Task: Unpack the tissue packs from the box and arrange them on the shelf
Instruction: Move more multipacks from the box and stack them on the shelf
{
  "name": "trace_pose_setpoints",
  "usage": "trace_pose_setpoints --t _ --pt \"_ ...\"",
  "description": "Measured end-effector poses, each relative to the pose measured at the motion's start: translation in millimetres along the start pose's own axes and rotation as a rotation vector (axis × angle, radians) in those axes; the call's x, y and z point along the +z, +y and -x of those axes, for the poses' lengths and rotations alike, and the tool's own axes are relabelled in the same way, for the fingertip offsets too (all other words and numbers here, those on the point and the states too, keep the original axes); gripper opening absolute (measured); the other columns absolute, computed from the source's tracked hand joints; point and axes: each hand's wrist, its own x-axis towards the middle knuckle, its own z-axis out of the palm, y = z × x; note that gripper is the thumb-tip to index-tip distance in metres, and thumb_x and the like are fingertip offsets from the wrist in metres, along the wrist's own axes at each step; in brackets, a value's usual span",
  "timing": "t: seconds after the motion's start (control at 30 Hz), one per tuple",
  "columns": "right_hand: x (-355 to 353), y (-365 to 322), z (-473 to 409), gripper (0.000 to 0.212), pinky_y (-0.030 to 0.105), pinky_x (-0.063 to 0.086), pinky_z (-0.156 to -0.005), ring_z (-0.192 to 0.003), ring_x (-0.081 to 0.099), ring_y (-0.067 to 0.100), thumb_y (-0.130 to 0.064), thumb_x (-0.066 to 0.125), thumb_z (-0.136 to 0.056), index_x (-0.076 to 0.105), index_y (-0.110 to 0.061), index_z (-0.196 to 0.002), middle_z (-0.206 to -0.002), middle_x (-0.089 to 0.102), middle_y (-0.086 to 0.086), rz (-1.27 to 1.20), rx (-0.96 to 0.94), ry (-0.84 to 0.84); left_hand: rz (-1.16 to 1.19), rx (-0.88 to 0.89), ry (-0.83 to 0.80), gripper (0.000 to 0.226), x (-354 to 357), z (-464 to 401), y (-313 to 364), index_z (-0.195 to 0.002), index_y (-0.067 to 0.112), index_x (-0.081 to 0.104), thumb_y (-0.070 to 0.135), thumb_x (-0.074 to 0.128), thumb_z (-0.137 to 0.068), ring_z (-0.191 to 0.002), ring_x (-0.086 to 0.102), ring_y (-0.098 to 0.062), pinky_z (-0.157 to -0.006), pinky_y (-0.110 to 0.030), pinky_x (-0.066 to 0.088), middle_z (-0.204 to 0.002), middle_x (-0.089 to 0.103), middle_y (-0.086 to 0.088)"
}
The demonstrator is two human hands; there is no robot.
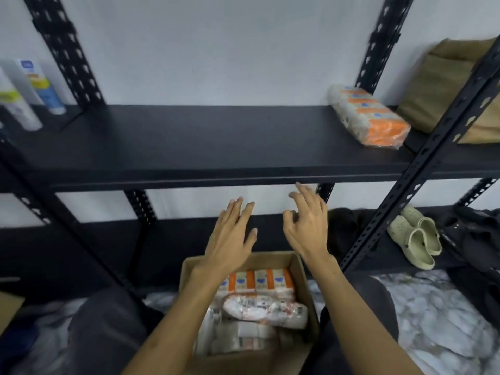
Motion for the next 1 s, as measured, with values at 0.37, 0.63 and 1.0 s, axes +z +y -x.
trace_pose_setpoints --t 0.37,0.63,1.0 --pt "81.4 10.3 166.7 0.038 0.038 0.045 -0.103 -0.116 0.06 0.024 -0.033 0.054 -0.093 0.058 -0.024 -0.13 -0.125 0.065 0.002 -0.07 0.366 -0.779 0.189 -0.496 -0.291 0.05 96.9 107.1 -90.5 -0.142 0.022 0.053 0.044 0.053 -0.097 -0.123 0.059 -0.023 -0.102 -0.037 0.049 -0.139 0.058 -0.002" --pt "111.7 23.8 190.2 0.028 0.041 0.032 -0.103 -0.111 0.059 0.024 -0.049 0.052 -0.097 0.063 -0.024 -0.106 -0.11 0.067 -0.001 -0.004 0.594 -0.902 0.312 -0.595 -0.276 0.048 133.6 125.9 -106.6 -0.145 0.023 0.049 0.043 0.053 -0.101 -0.128 0.053 -0.021 -0.102 -0.033 0.045 -0.145 0.054 0.0" --pt "155.3 84.8 163.4 0.049 0.047 0.052 -0.096 -0.11 0.064 0.029 -0.039 0.067 -0.092 0.054 -0.015 -0.132 -0.122 0.066 0.006 0.0 0.806 -0.809 0.606 -0.816 -0.223 0.041 176.2 87.1 -141.6 -0.118 0.045 0.053 0.039 0.076 -0.085 -0.103 0.068 -0.009 -0.09 -0.037 0.058 -0.116 0.069 0.014"
